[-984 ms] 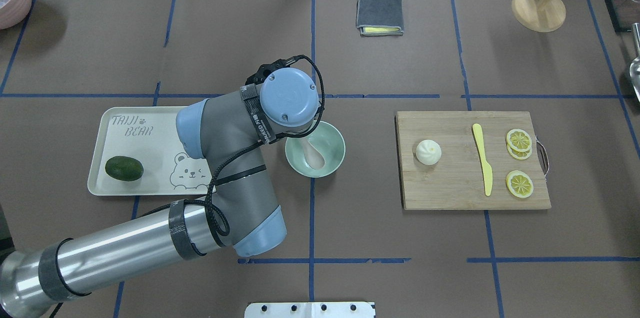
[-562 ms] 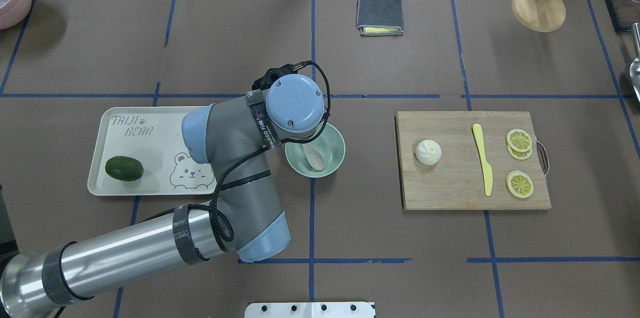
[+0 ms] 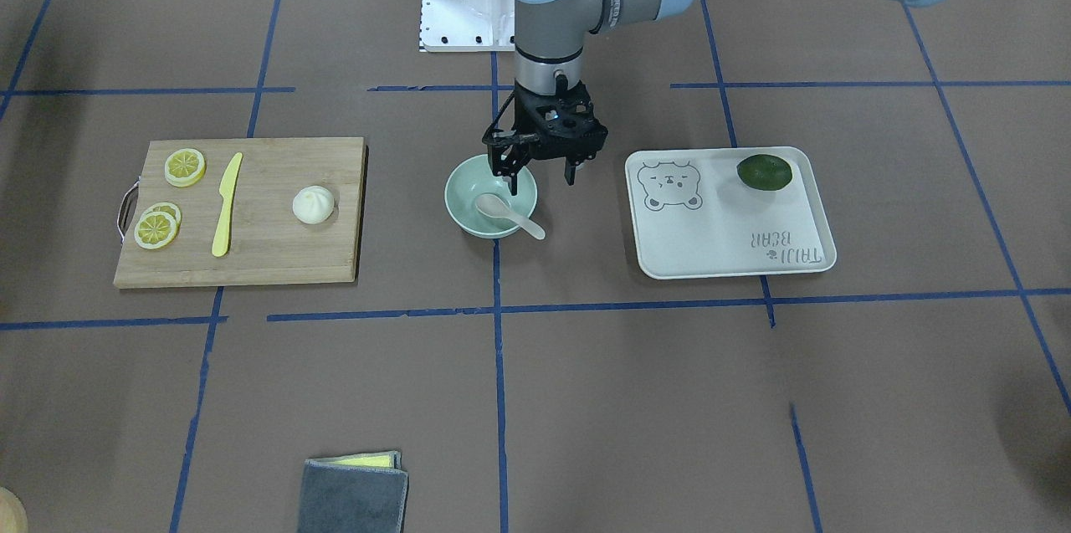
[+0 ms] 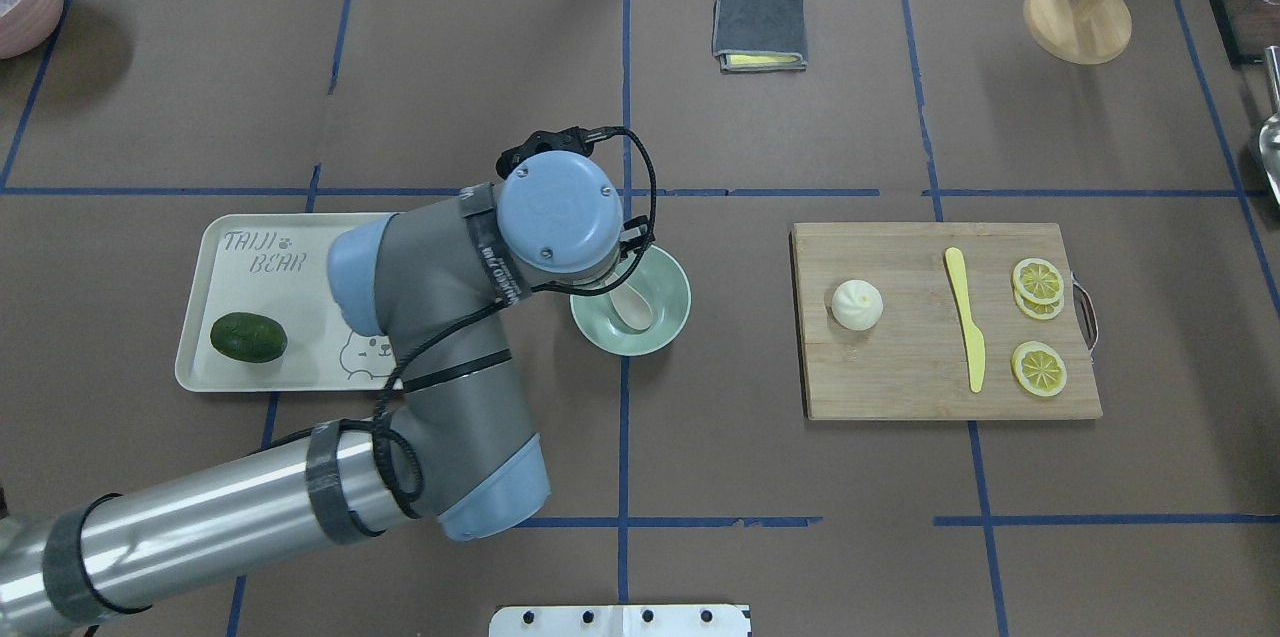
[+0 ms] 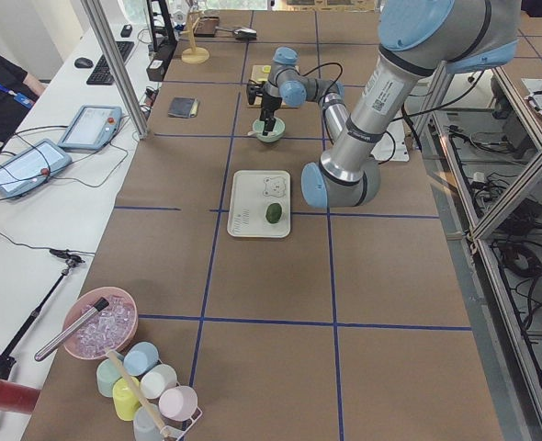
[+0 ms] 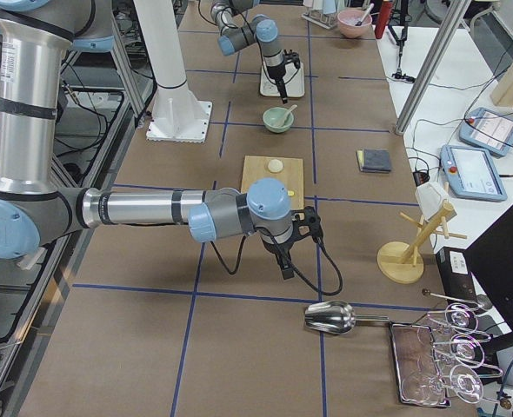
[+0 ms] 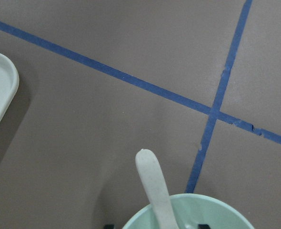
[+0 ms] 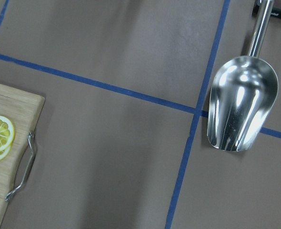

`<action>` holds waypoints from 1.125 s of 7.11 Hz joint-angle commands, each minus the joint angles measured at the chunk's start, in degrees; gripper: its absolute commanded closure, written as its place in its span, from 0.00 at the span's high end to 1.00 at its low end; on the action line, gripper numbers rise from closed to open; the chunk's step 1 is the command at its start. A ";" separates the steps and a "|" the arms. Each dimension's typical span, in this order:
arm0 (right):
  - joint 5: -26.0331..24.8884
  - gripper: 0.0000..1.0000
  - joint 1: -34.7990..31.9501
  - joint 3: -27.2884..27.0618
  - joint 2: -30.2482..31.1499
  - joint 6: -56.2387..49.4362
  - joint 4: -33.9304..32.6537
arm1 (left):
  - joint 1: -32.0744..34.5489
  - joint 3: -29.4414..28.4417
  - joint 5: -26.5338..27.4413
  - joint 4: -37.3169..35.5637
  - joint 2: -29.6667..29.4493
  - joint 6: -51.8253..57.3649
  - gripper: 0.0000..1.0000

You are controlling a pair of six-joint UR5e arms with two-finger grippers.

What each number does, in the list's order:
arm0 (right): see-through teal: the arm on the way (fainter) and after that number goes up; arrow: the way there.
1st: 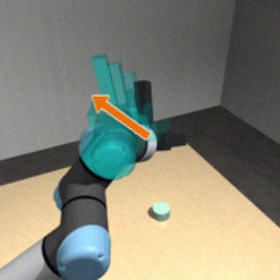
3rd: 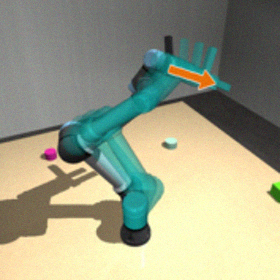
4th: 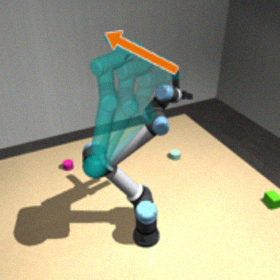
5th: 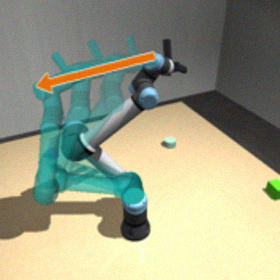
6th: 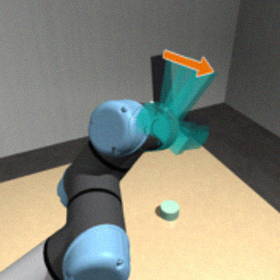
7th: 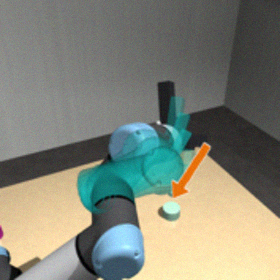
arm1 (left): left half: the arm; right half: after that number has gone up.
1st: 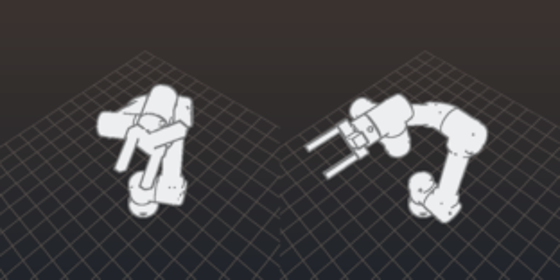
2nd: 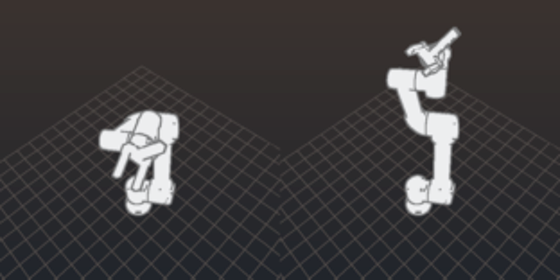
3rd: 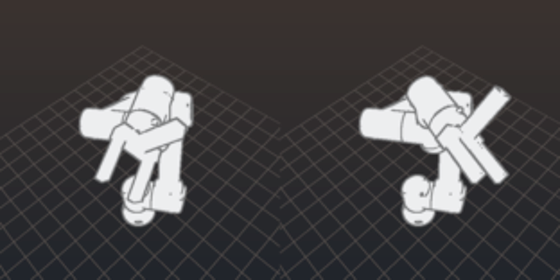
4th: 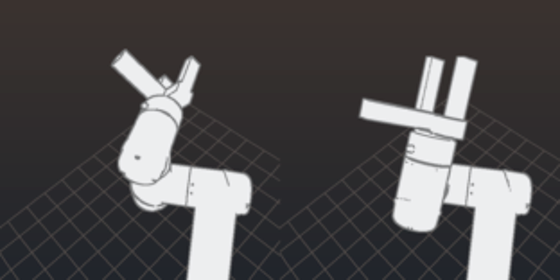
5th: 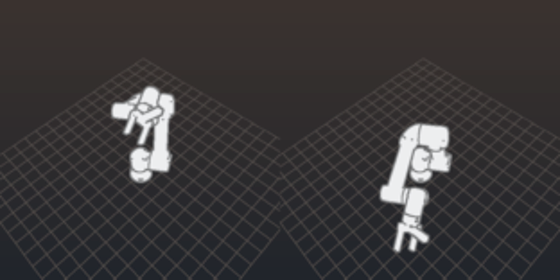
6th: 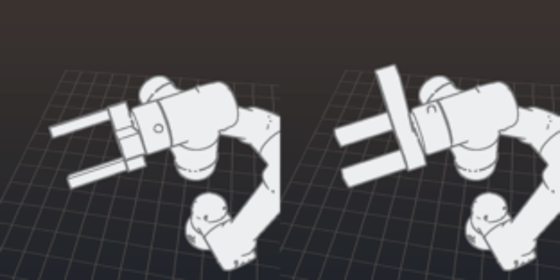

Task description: Put spoon and bun in bowl

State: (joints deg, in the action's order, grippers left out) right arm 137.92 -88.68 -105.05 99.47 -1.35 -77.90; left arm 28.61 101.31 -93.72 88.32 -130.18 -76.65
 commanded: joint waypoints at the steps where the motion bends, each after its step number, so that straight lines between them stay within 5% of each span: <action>1: 0.60 1.00 2.01 -6.89 -0.59 4.60 -0.23 | 9.74 10.46 -5.80 -6.11 5.45 28.00 1.00; 3: 2.43 1.00 7.19 -9.98 -3.67 12.54 -0.06 | 29.82 13.22 -21.50 -7.20 15.78 57.79 1.00; 5: 1.66 1.00 14.30 -13.32 -6.11 22.56 -0.23 | 46.81 5.18 -32.36 -7.28 23.62 79.56 1.00; 6: 0.70 1.00 18.77 -14.29 -9.79 30.28 -0.24 | 51.85 2.08 -33.53 -6.59 28.01 85.90 1.00; 8: -9.02 1.00 30.53 -14.48 -15.34 42.26 -0.67 | 59.68 -2.84 -33.80 -6.85 33.04 87.46 1.00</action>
State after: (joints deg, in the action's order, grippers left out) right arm 134.36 -65.09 -119.29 87.41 33.55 -78.28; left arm 83.25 102.02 -126.94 81.36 -100.26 9.04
